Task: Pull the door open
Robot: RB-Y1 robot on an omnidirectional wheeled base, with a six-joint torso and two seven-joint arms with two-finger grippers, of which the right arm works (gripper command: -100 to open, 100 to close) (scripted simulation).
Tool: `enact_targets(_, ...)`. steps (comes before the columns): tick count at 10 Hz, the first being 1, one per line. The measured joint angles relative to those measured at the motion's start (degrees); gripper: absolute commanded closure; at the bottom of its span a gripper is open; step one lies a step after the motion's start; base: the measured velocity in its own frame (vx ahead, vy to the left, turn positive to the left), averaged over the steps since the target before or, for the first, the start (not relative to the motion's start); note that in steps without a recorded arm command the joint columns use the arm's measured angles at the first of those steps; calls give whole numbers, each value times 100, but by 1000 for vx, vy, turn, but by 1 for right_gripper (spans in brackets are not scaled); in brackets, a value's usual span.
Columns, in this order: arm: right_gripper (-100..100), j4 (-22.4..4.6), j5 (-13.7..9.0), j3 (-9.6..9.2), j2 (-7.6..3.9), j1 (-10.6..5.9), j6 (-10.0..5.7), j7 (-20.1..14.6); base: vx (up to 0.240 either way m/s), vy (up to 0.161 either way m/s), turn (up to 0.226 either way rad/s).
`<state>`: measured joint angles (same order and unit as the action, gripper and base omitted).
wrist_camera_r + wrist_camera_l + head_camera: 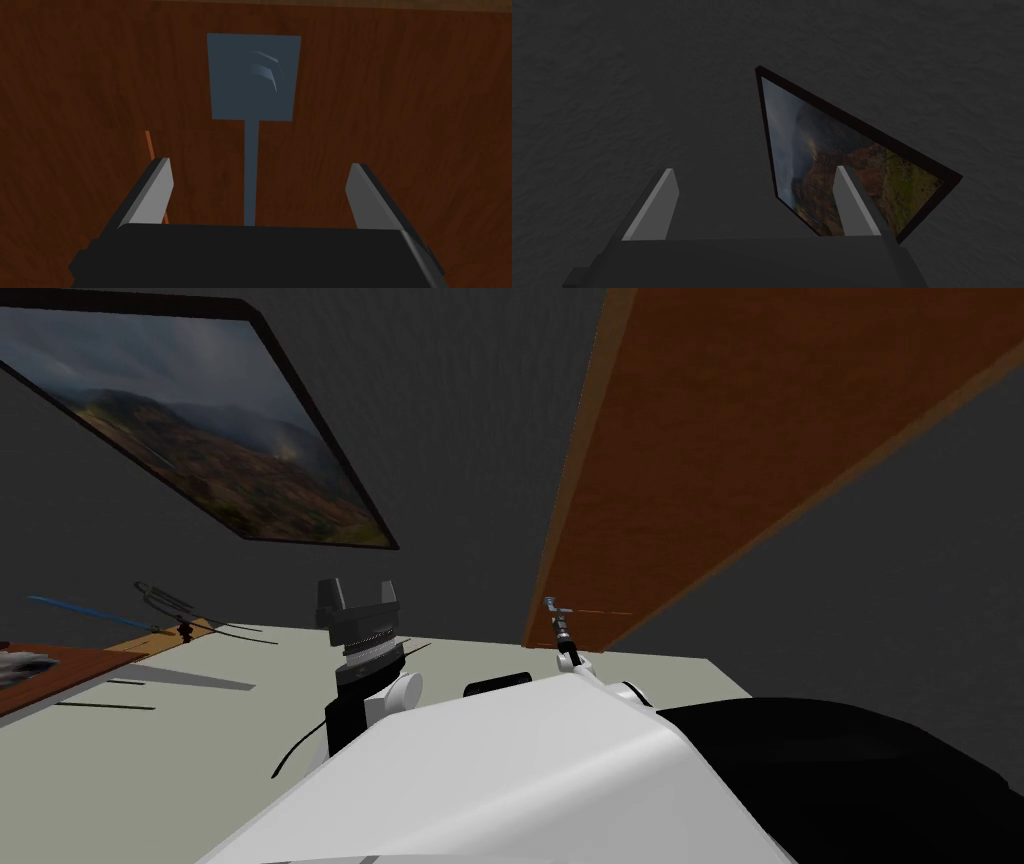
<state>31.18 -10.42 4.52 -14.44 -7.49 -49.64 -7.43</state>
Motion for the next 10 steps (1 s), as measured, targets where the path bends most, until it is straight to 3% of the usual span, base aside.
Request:
enact_targets(1, -100, -682, 7, 98, -88, -247, -299, -96, 120, -21, 127)
enact_targets(3, -100, -399, 7, 184, -105, 19, -142, -110, 32, 0, -19)
enact_targets(5, -100, -261, 8, 190, -113, 34, -124, -110, 38, -13, 98)
enact_targets(6, -100, -330, 11, 265, -142, 37, -168, -129, 104, -32, 113)
enact_targets(7, -100, -154, 11, 311, -166, 144, -112, -148, 35, -10, 7)
enact_targets(8, 100, -124, 11, 315, -169, 156, -87, -151, -6, 0, -5)
enact_targets(10, 100, -152, 11, 311, -167, 146, -107, -148, -10, 3, 0)
